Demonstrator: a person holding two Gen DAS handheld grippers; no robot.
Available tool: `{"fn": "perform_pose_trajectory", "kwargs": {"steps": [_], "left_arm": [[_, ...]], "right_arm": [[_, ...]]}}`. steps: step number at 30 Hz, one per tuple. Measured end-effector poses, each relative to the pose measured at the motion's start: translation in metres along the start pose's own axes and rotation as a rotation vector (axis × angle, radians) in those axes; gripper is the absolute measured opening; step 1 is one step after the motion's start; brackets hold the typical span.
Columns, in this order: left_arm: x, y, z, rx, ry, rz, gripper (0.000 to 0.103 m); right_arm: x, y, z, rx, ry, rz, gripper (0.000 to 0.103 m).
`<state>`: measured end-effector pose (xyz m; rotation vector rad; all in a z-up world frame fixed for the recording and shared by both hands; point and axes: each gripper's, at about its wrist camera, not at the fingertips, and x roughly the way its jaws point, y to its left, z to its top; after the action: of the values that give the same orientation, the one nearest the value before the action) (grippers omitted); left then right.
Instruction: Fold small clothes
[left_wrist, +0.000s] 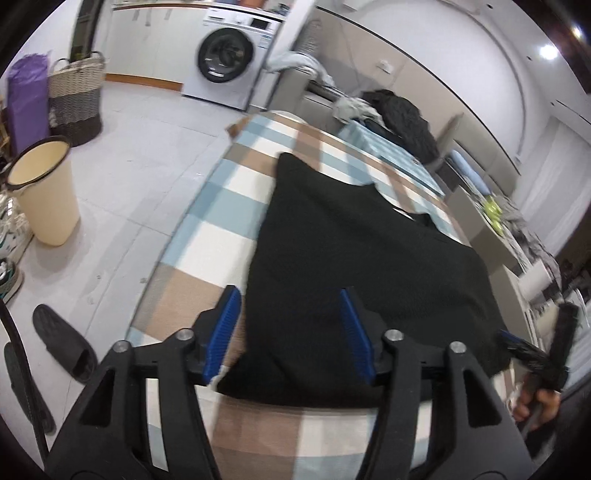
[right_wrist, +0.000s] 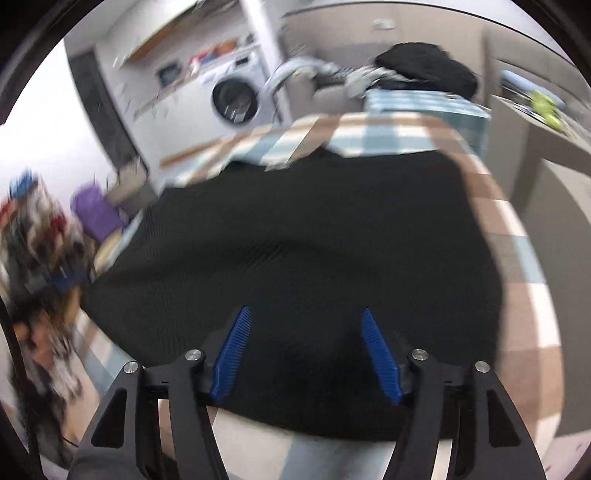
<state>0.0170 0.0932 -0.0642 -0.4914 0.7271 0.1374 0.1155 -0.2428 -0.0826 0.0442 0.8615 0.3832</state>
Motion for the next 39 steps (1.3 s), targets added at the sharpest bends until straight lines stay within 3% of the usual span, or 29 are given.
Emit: {"fn": "perform_pose_trajectory", "kwargs": {"steps": [2, 4, 5, 6, 9, 13, 19, 22, 24, 32, 39], "left_arm": [[0.003, -0.014, -0.003, 0.034, 0.024, -0.02, 0.063], [0.01, -0.029, -0.009, 0.073, 0.059, -0.039, 0.063], [0.015, -0.037, -0.013, 0.1, 0.079, -0.048, 0.063], [0.018, -0.043, -0.017, 0.118, 0.089, -0.048, 0.063], [0.029, -0.064, -0.028, 0.162, 0.127, -0.064, 0.063], [0.037, -0.088, -0.041, 0.251, 0.148, -0.067, 0.063], [0.059, -0.105, -0.062, 0.39, 0.236, 0.004, 0.063], [0.054, -0.112, -0.07, 0.468, 0.246, 0.009, 0.063], [0.049, -0.109, -0.07, 0.457, 0.258, -0.028, 0.063], [0.051, -0.092, -0.031, 0.242, 0.197, -0.151, 0.063], [0.098, -0.137, 0.007, 0.263, 0.159, -0.13, 0.063]], "right_arm": [[0.021, 0.016, 0.001, -0.061, 0.051, 0.002, 0.064], [0.037, 0.025, -0.001, -0.122, 0.07, -0.058, 0.06], [0.043, 0.03, -0.006, -0.151, 0.078, -0.094, 0.036], [0.048, 0.032, -0.009, -0.168, 0.074, -0.12, 0.031], [0.041, 0.026, -0.011, -0.138, 0.031, -0.073, 0.008], [0.019, 0.022, -0.02, -0.105, 0.001, 0.004, 0.003], [0.024, 0.008, -0.019, -0.047, 0.023, 0.018, 0.004], [0.018, 0.011, -0.016, -0.049, 0.011, 0.014, 0.018], [0.011, 0.011, -0.016, -0.037, -0.013, 0.026, 0.031], [0.041, 0.017, 0.019, 0.053, -0.041, -0.018, 0.032], [0.079, 0.042, 0.033, -0.071, 0.022, -0.083, 0.032]]}}
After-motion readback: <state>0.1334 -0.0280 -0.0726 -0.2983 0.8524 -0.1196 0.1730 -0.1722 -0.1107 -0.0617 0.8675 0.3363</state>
